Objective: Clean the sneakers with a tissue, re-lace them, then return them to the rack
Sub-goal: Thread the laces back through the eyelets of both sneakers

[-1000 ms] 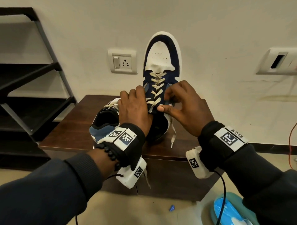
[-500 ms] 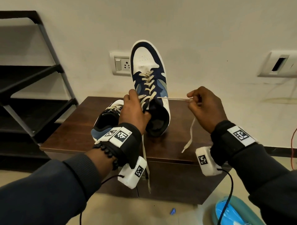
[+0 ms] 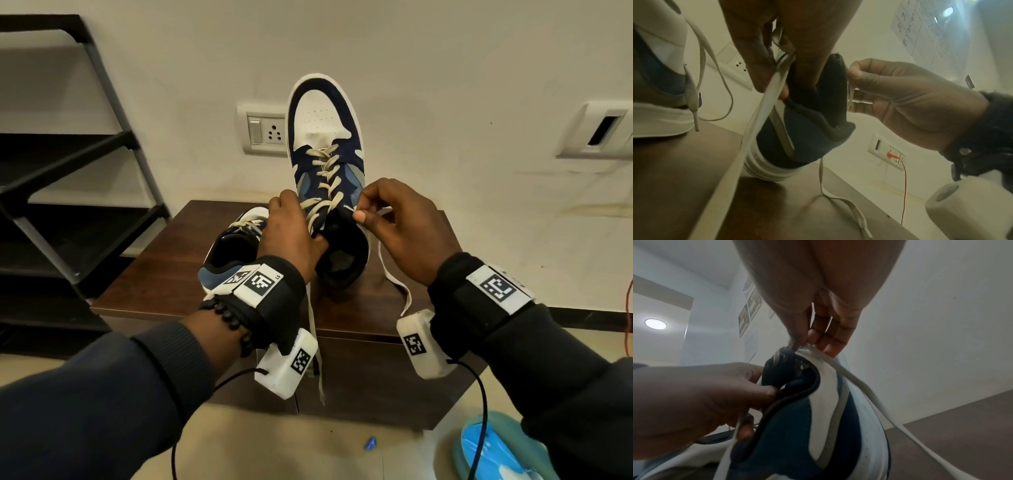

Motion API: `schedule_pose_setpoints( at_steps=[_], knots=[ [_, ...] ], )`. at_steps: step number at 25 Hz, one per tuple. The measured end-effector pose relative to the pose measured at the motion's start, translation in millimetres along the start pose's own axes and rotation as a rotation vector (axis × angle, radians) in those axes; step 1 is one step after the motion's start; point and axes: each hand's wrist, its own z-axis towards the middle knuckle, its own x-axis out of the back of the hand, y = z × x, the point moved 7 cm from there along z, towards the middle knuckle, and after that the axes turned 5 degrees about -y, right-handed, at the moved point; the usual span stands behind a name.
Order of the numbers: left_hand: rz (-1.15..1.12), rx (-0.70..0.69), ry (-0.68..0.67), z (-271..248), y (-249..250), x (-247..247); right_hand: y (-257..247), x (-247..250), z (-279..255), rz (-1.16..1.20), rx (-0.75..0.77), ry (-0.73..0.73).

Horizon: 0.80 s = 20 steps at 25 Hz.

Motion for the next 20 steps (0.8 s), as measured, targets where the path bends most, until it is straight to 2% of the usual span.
schedule_pose_setpoints(
  at_steps=[3,5,7,10,13,16,20],
  knots=[
    [0.037,0.018,-0.038,1.8,-1.6,-1.0,12.4,3.0,0.9,0.005,-0.034,0.033],
    [0.043,0.018,-0.048,3.8,-1.2,-0.5,29.7,10.5,0.0,0.028,-0.124,0.085],
    [0.031,0.006,-0.048,5.3,0.2,-0.3,40.7,11.7,-2.4,0.031,-0.189,0.058],
    [0.021,0.002,-0.042,6.1,-0.1,-0.3,29.2,3.0,-3.2,0.123,-0.124,-0.026],
    [0.032,-0.004,-0.032,5.4,-1.0,-0.2,7.7,1.0,-1.1,-0.009,0.014,-0.011],
    [0.051,-0.010,-0.042,5.0,-1.7,-0.1,4.4,1.0,-0.5,-0.078,0.045,0.046],
    [0.054,-0.031,-0.070,2.3,2.2,-1.3,49.8,15.6,-1.7,-0.137,-0.224,0.123]
  ],
)
